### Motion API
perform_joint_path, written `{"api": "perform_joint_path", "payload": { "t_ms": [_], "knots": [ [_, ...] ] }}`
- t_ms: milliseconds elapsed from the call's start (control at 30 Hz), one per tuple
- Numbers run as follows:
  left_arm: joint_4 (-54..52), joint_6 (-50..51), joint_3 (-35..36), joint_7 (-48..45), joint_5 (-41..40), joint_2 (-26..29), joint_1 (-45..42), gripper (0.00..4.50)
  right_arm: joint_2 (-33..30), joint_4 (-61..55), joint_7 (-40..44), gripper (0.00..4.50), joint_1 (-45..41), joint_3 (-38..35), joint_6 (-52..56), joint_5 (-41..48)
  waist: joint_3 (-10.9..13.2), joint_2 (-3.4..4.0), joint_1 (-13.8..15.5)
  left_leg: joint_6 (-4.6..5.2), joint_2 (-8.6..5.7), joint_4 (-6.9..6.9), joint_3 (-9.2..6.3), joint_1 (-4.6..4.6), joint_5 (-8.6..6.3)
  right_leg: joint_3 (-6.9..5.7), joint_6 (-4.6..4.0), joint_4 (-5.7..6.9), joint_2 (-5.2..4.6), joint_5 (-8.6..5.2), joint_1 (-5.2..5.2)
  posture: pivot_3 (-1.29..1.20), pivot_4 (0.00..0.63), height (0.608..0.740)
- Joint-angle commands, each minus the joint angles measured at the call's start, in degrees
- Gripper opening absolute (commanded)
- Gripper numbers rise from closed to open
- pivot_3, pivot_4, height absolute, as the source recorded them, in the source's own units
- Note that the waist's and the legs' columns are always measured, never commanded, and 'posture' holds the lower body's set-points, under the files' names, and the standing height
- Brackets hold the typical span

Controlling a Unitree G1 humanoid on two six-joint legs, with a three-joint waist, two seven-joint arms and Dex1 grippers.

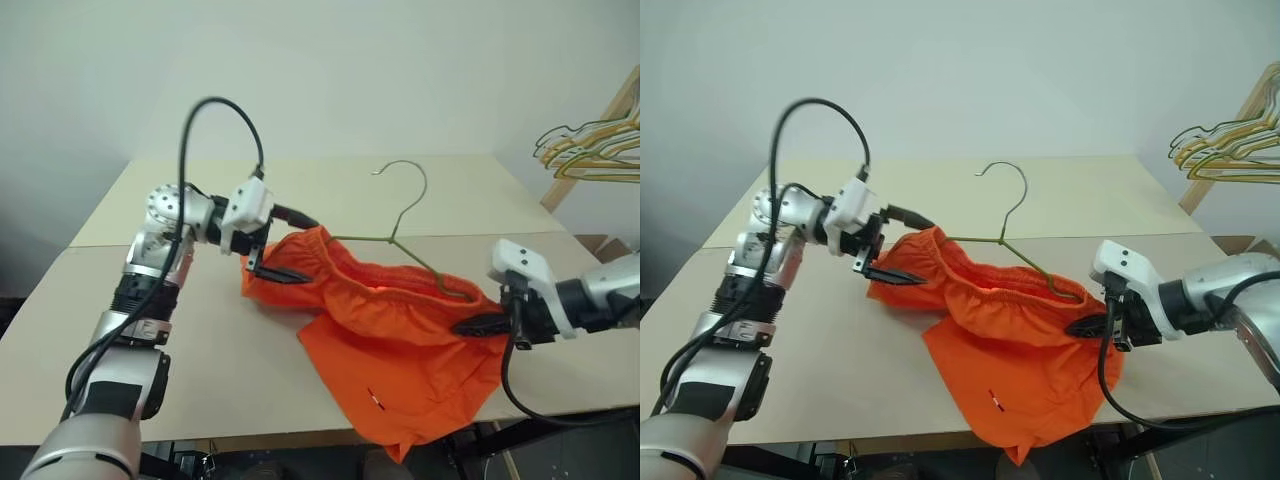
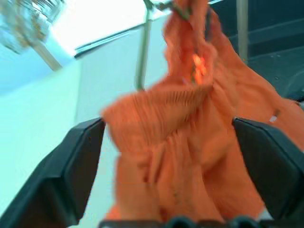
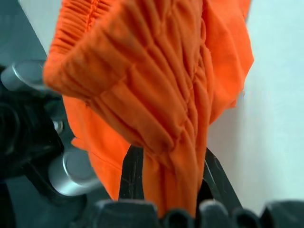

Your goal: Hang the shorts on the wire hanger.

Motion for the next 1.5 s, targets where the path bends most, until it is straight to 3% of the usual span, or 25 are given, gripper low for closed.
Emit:
{"api": "perform_joint_path", "payload": {
  "t_ms": [33, 300, 433, 633, 800, 1000, 1133, 1267, 1500],
  "knots": [
    [-3.47, 4.16, 5.16, 7.56, -2.88, 0.13, -1.12, 4.47, 3.2, -5.05, -5.89, 0.0, 4.25, -10.62, 6.0, 3.74, -0.02, 0.02, 0.0, 0.0, 0.0, 0.0, -0.01, 0.01, 0.0, 0.02, 0.0, 0.01, -0.01, 0.0, 0.0, -0.21, 0.0, 0.74],
    [-23.66, 31.04, 14.25, 33.26, -18.27, -7.15, 3.32, 4.47, 18.85, -15.88, -22.1, 0.0, 10.69, -30.1, 22.84, 8.19, -0.16, 0.06, -0.08, -0.02, 0.0, 0.03, -0.19, 0.1, 0.01, 0.09, 0.11, 0.37, -0.04, 0.06, 0.19, -0.26, 0.0, 0.74],
    [-33.82, 37.93, 14.15, 42.39, -24.84, -12.2, 7.1, 4.47, 27.73, -20.04, -30.79, 0.0, 10.92, -38.3, 28.98, 5.51, -0.19, 0.11, -0.43, -0.04, -0.01, 0.01, -0.25, 0.3, 0.0, 0.17, 0.11, 0.39, -0.03, 0.06, 0.39, -0.29, 0.0, 0.74],
    [-39.3, 42.2, 11.79, 50.84, -28.97, -17.55, 7.69, 4.47, 34.84, -20.72, -43.91, 0.0, 14.38, -45.66, 29.22, 6.08, -0.47, 0.37, -2.2, 0.33, -0.02, -0.14, -0.22, 0.7, -0.23, 0.21, 0.1, -0.11, 0.05, 0.05, 0.82, -0.35, 0.0, 0.74],
    [-40.17, 40.55, 10.11, 54.06, -28.73, -20.64, 8.34, 4.47, 35.97, -18.22, -53.73, 0.0, 15.97, -49.6, 29.22, 8.38, -0.81, 0.95, -5.72, 0.31, -0.11, -0.38, -0.1, 0.82, -0.21, 0.39, 0.1, -0.31, 0.07, 0.05, 0.9, -0.39, 0.0, 0.74],
    [-39.17, 39.08, 9.33, 53.36, -28.28, -20.15, 8.49, 4.47, 33.03, -12.23, -65.46, 0.0, 11.3, -53.05, 29.22, 10.47, -0.97, 1.25, -10.5, 0.31, -0.12, -0.63, -0.05, 1.02, -0.19, 0.6, 0.1, -0.48, 0.15, 0.03, 1.06, -0.39, 0.0, 0.74],
    [-38.65, 38.28, 9.06, 53.04, -27.97, -19.52, 8.64, 4.47, 29.03, -4.68, -73.71, 0.0, 5.33, -53.23, 29.22, 9.36, -0.8, 1.22, -12.57, 0.38, -0.12, -1.05, -0.07, 1.77, -0.24, 0.72, 0.15, -1.13, 0.24, -0.03, 2.18, -0.39, 0.0, 0.74],
    [-38.7, 37.88, 8.96, 53.42, -28.02, -19.43, 8.79, 4.47, 25.61, 3.55, -80.69, 0.0, -0.79, -52.38, 29.22, 7.03, -0.74, 1.15, -13.18, 0.45, -0.15, -1.31, 0.01, 2.56, -0.3, 0.84, 0.24, -1.44, 0.2, -0.12, 2.98, -0.38, 0.0, 0.74],
    [-40.33, 37.59, 9.08, 55.05, -27.54, -18.72, 9.97, 4.47, 19.15, 19.55, -86.13, 0.0, -13.35, -52.46, 29.22, 5.66, -0.73, 1.16, -13.75, 0.43, -0.38, -1.67, 0.17, 2.61, -0.29, 1.4, 0.44, -1.48, 0.17, -0.23, 2.97, -0.34, 0.0, 0.74]
  ]
}}
